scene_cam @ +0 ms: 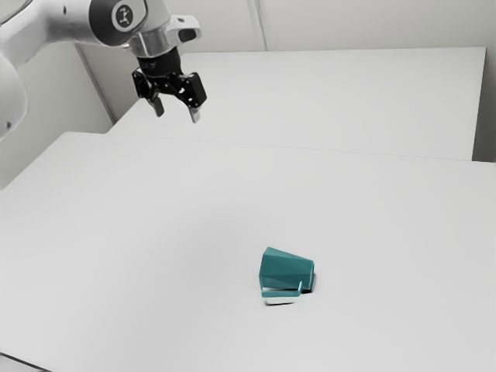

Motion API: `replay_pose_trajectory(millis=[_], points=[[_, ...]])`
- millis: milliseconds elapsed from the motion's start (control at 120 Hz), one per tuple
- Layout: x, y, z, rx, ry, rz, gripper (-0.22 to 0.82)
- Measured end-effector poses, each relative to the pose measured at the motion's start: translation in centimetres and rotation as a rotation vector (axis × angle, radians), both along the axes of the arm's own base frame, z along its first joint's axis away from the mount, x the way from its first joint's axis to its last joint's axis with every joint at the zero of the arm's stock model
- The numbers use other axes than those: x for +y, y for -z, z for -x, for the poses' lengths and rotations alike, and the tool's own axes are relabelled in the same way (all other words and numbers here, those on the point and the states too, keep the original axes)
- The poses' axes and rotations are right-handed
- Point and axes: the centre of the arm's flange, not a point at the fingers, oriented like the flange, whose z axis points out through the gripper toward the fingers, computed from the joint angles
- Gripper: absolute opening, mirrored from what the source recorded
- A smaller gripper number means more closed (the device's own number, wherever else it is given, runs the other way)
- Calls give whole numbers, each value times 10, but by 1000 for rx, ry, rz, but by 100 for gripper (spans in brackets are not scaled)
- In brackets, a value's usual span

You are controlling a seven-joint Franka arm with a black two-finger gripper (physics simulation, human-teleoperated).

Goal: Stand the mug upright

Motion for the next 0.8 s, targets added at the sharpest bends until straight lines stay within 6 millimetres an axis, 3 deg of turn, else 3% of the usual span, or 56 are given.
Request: replay_pose_trajectory(millis=[300,475,617,800], points=[[14,-1,1,9,-77,44,60],[19,25,25,75,-135,155,60],[14,64,52,105,-177,224,60],[-18,129,65,114,-206,330,60]])
